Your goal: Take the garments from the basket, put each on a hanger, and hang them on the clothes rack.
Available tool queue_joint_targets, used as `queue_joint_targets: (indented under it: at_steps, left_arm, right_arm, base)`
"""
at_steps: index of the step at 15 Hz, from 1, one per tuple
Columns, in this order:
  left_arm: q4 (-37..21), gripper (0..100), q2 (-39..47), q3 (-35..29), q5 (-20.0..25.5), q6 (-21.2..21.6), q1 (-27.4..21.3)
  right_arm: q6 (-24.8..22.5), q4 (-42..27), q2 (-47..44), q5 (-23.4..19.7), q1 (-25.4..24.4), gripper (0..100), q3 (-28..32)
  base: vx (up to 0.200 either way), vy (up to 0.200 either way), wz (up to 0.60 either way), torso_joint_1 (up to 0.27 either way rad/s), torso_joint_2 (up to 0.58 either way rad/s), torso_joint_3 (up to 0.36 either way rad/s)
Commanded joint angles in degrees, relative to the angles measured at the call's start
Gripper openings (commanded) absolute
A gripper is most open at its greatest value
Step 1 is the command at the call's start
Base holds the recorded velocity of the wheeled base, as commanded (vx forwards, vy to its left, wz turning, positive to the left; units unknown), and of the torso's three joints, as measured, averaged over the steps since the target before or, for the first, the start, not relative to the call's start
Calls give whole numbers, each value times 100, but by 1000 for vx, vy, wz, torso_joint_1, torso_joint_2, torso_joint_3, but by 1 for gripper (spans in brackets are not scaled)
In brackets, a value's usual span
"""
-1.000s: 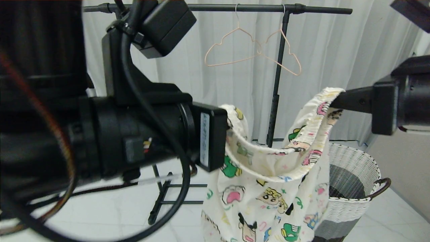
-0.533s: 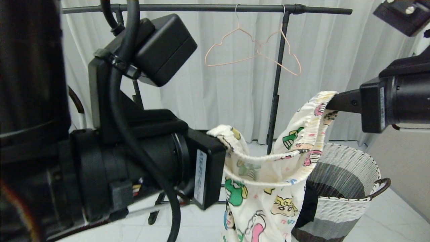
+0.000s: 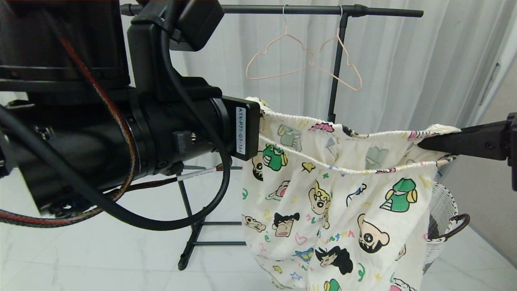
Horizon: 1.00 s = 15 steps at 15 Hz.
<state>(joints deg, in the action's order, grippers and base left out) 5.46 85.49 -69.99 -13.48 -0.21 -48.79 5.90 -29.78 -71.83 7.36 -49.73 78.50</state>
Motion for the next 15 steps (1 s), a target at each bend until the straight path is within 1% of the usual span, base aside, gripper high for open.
queue_joint_targets:
  at_steps: [1, 2, 3, 5, 6, 7, 8, 9, 10, 11, 12, 13, 14, 15]
  left_arm:
    - [-1, 0, 46, 3, -5, -6, 10]
    - [-1, 0, 46, 20, -5, -6, 10]
    - [-1, 0, 46, 55, -14, -6, 18]
    - [-1, 0, 73, 134, -278, 3, 27]
    - [-1, 0, 126, 213, -656, 3, 27]
    - [-1, 0, 108, 301, -849, 12, 27]
    - [-36, 0, 20, 451, -1060, 56, 97]
    - [-177, 0, -173, 697, -1297, 153, 326]
    - [-414, 0, -490, 1066, -1499, 399, 686]
    - [-502, 0, -894, 1567, -1526, 689, 1178]
    - [-502, 0, -1298, 2121, -1517, 961, 1767]
    - [-502, 0, -1632, 2587, -1499, 1084, 2277]
    - [-493, 0, -1949, 3017, -1429, 1084, 2699]
    - [-485, 0, -2177, 3316, -1385, 1067, 2945]
  right_arm:
    - [-1, -10, 46, 2, -11, 0, -18]
    - [-1, -10, 99, 2, -20, 100, -62]
    - [-1, -10, 169, -16, -28, 100, -159]
    - [78, -10, 354, -42, -37, 100, -300]
    - [359, -10, 573, -42, -20, 100, -414]
    - [632, -10, 696, -7, 42, 100, -458]
    - [834, -63, 793, 90, 455, 100, -537]
    - [825, -335, 837, 230, 1149, 100, -634]
    - [737, -661, 855, 406, 1791, 100, -730]
    - [667, -810, 916, 512, 2283, 100, -906]
    - [623, -810, 986, 529, 2661, 100, -1161]
    - [491, -810, 1057, 591, 2907, 100, -1398]
    - [254, -810, 1171, 679, 3065, 100, -1671]
    - [52, -801, 1241, 784, 3144, 100, -1899]
  base:
    - [0, 0, 0, 0, 0, 0]
    - [0, 0, 0, 0, 0, 0]
    - [0, 0, 0, 0, 0, 0]
    - [0, 0, 0, 0, 0, 0]
    - [0, 0, 0, 0, 0, 0]
    - [0, 0, 0, 0, 0, 0]
    - [0, 0, 0, 0, 0, 0]
    - [0, 0, 0, 0, 0, 0]
    - [0, 0, 0, 0, 0, 0]
    - [0, 0, 0, 0, 0, 0]
    - [0, 0, 0, 0, 0, 0]
    - [0, 0, 0, 0, 0, 0]
    - [0, 0, 0, 0, 0, 0]
    - [0, 0, 0, 0, 0, 0]
